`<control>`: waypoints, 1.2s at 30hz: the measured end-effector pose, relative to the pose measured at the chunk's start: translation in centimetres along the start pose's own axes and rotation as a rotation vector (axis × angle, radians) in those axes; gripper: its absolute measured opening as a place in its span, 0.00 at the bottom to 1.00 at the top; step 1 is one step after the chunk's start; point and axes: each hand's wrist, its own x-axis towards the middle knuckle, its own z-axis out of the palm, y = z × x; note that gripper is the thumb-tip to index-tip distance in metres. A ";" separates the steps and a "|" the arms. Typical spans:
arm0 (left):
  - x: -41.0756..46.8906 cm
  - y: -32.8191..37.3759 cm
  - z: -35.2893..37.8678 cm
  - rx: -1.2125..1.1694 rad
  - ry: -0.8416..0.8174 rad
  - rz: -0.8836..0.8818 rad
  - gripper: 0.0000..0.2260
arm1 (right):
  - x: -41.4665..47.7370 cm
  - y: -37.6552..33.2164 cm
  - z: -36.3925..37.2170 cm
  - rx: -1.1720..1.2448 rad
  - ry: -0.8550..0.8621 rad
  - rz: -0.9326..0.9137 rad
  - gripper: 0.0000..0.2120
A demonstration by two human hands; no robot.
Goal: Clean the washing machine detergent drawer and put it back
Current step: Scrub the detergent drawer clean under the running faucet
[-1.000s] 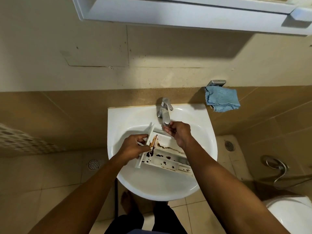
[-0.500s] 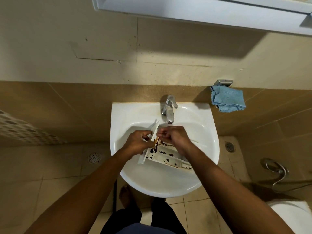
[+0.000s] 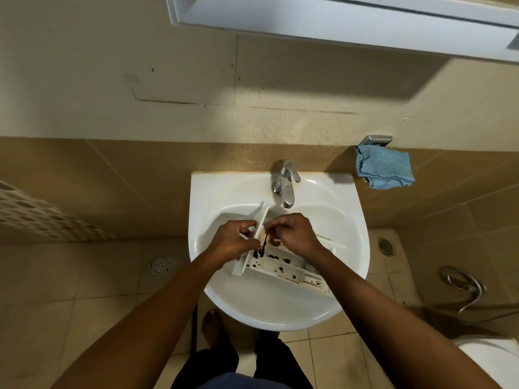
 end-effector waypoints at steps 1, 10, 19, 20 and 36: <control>0.0 0.1 -0.1 0.002 -0.001 0.002 0.31 | 0.3 0.4 -0.2 0.066 0.037 0.041 0.17; 0.7 0.3 0.6 -0.005 -0.018 0.011 0.27 | 1.4 0.2 -1.3 0.572 0.133 0.314 0.11; 1.7 0.0 1.3 -0.104 -0.035 -0.027 0.25 | 5.1 -0.4 -2.9 0.934 0.016 0.397 0.12; 1.8 0.0 1.3 -0.113 -0.039 -0.024 0.24 | 5.2 -0.5 -3.1 0.909 -0.009 0.398 0.11; 0.5 -0.5 1.9 -0.144 0.059 -0.031 0.31 | 0.5 1.2 -1.2 0.460 -0.089 0.155 0.16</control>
